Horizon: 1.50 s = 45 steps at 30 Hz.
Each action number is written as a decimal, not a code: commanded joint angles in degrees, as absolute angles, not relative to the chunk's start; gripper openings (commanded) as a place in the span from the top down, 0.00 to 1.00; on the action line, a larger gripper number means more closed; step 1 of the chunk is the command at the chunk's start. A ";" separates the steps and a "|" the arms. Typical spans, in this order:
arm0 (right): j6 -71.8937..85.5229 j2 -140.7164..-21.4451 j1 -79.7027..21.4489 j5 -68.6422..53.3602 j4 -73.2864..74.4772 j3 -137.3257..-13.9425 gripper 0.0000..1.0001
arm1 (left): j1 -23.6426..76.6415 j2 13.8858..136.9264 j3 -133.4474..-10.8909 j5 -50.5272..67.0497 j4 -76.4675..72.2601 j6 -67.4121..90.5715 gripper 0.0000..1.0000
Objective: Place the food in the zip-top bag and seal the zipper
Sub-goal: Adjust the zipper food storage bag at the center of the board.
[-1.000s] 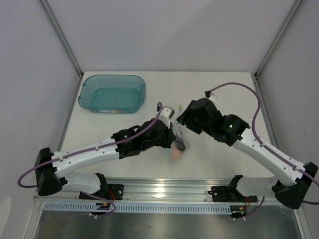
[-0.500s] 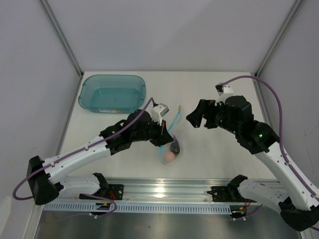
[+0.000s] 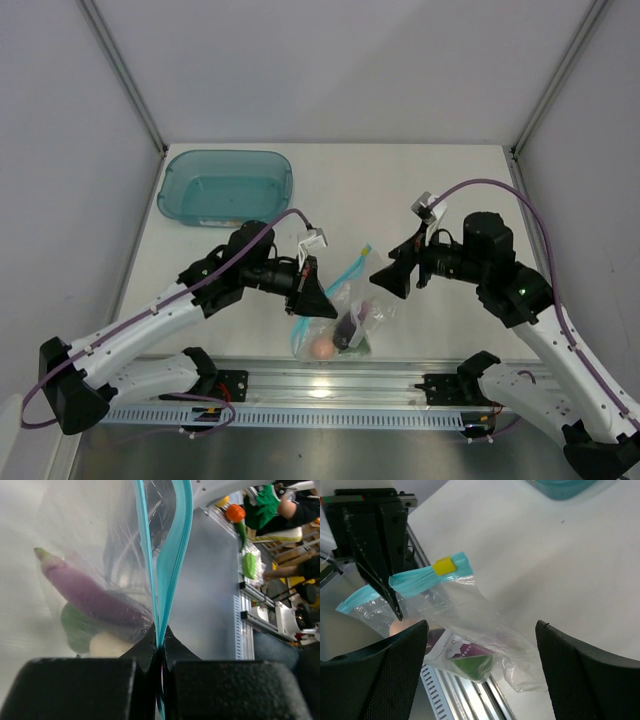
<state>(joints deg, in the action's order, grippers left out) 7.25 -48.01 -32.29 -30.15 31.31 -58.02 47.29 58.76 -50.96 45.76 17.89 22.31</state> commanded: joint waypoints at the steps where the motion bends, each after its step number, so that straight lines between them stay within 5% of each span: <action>1: 3.78 -46.23 -30.42 -41.56 26.63 -57.13 0.11 | 45.88 56.16 -50.10 54.92 14.85 20.65 0.99; 10: 7.99 -48.51 -29.62 -64.06 19.61 -55.55 0.14 | 45.44 51.16 -46.07 60.73 9.15 24.69 0.99; 23: 13.97 -51.94 -34.10 -70.31 11.08 -53.96 0.29 | 45.79 46.23 -39.20 61.97 2.37 30.06 0.99; 27: 13.28 -53.96 -37.26 -70.75 11.34 -54.49 0.42 | 45.88 46.14 -38.85 61.35 2.64 29.71 0.99; 31: 12.83 -55.11 -38.58 -69.26 11.95 -54.49 0.66 | 45.97 46.58 -38.94 61.00 3.16 29.62 0.99; 35: 13.53 -54.49 -38.76 -68.82 10.73 -54.14 0.74 | 46.23 46.76 -38.15 60.56 2.20 29.79 0.99; 37: 14.67 -54.41 -38.85 -67.77 9.85 -54.05 1.00 | 46.23 46.76 -37.97 60.38 2.20 29.79 0.99; 39: 15.38 -54.23 -38.93 -65.93 9.75 -54.05 1.00 | 46.23 46.67 -37.88 58.81 2.81 29.45 0.99; 43: 17.31 -53.09 -39.20 -55.13 11.07 -53.35 1.00 | 46.32 46.15 -38.84 54.33 4.83 28.74 0.80; 45: 18.63 -51.95 -39.99 -47.84 11.34 -52.12 1.00 | 46.23 45.27 -39.11 48.12 5.97 28.48 0.54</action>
<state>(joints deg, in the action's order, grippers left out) 16.21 -54.11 -39.11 -58.94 12.69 -53.32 46.11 47.05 -38.09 55.57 5.50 29.21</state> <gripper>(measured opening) 0.003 0.374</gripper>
